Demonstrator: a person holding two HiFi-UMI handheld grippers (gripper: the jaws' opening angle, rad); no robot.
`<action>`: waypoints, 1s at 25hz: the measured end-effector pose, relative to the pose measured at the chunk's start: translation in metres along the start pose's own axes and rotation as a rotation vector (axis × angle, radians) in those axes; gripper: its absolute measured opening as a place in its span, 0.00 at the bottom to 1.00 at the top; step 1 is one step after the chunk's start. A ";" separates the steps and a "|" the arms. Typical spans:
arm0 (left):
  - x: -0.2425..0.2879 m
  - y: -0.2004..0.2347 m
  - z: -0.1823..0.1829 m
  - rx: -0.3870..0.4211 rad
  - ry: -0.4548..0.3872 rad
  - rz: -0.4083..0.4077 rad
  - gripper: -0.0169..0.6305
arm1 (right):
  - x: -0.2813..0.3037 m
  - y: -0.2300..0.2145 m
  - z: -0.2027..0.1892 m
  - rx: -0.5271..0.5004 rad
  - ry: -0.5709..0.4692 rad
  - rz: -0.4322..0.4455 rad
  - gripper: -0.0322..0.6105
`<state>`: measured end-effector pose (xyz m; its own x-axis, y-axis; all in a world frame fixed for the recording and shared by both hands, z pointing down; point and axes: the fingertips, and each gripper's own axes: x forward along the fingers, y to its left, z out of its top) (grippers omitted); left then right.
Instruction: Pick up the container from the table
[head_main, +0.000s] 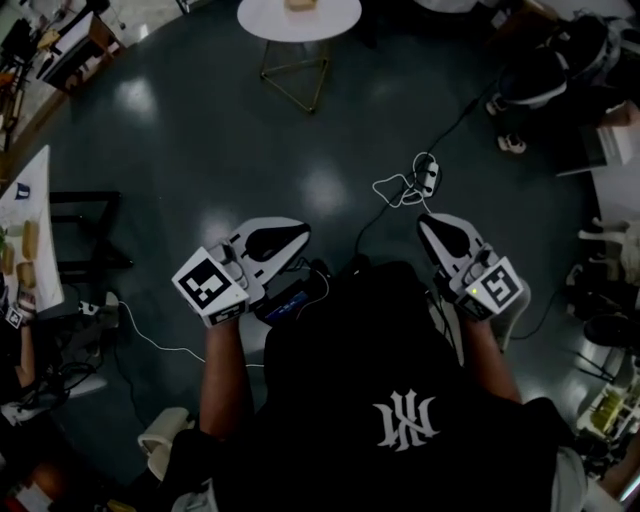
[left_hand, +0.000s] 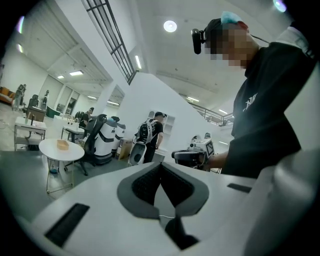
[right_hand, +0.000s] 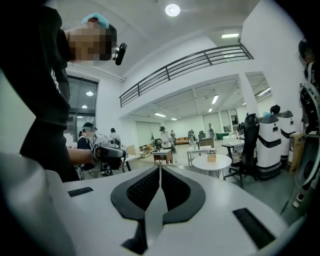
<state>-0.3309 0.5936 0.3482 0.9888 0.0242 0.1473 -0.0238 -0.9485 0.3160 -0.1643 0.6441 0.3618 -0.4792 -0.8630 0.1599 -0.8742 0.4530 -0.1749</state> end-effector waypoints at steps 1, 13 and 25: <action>0.004 0.001 0.000 0.003 0.013 -0.009 0.03 | -0.004 0.000 0.000 0.004 -0.001 -0.017 0.11; 0.043 0.029 0.013 -0.021 -0.026 -0.101 0.03 | -0.016 -0.032 -0.001 0.039 0.021 -0.099 0.11; 0.107 0.127 0.065 -0.011 -0.004 0.052 0.03 | 0.065 -0.160 0.031 0.043 -0.037 0.050 0.11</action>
<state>-0.2183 0.4547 0.3433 0.9868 -0.0261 0.1597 -0.0765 -0.9448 0.3186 -0.0532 0.5081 0.3704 -0.5187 -0.8473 0.1140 -0.8444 0.4867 -0.2240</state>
